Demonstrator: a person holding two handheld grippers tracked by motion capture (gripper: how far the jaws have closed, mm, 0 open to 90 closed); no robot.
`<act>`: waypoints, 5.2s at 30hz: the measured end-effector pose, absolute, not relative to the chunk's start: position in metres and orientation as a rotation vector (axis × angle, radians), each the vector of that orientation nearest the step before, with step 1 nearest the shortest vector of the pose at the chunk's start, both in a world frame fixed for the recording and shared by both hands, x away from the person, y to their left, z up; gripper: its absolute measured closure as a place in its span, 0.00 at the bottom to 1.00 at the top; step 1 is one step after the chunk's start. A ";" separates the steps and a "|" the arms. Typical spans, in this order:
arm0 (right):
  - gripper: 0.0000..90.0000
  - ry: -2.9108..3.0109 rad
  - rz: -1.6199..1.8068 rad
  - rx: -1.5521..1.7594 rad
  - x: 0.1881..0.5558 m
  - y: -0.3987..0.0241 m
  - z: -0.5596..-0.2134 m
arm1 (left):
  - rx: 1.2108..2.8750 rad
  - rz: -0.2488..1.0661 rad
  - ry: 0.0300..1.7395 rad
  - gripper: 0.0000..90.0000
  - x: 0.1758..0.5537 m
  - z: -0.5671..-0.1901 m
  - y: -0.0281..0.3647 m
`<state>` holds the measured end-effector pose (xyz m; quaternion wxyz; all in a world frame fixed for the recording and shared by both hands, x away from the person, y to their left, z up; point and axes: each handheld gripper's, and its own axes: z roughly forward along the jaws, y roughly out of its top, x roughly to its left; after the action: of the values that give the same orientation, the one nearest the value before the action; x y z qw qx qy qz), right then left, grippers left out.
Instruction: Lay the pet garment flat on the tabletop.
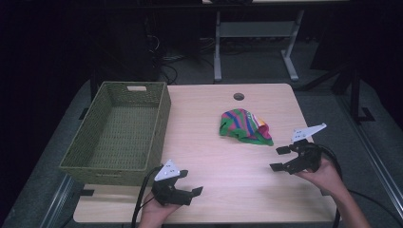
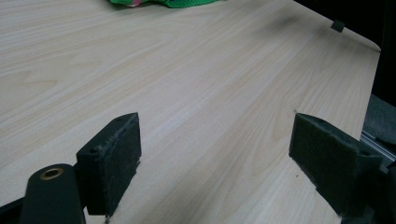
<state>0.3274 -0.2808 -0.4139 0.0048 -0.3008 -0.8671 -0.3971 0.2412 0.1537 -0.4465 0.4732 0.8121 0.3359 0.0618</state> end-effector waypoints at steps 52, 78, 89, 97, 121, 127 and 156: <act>0.20 -2.752 -1.105 -0.878 0.409 -0.225 -0.384 | 1.984 0.147 0.805 0.18 0.241 -0.445 0.155; 0.23 -2.794 -0.948 -1.030 0.467 -0.193 -0.405 | 1.992 0.138 0.787 0.18 0.242 -0.445 0.153; 0.25 -2.791 -0.808 -1.187 0.484 -0.183 -0.436 | 1.995 0.128 0.782 0.18 0.242 -0.445 0.151; 0.33 -2.790 -0.803 -1.279 0.486 -0.185 -0.444 | 1.991 0.126 0.781 0.18 0.242 -0.445 0.151; 0.80 -3.003 -0.658 -1.311 0.474 -0.169 -0.442 | 2.001 0.130 0.780 0.18 0.242 -0.446 0.150; 0.83 -2.949 -0.689 -1.340 0.475 -0.172 -0.438 | 2.000 0.130 0.785 0.18 0.242 -0.446 0.151; 0.83 -2.797 -1.074 -1.252 0.424 -0.209 -0.363 | 1.999 0.139 0.793 0.18 0.242 -0.446 0.153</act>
<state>0.4241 -0.2092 -0.3635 -0.0529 -0.3850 -0.8601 -0.3303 0.2424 0.1531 -0.4455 0.4736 0.8169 0.3242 0.0567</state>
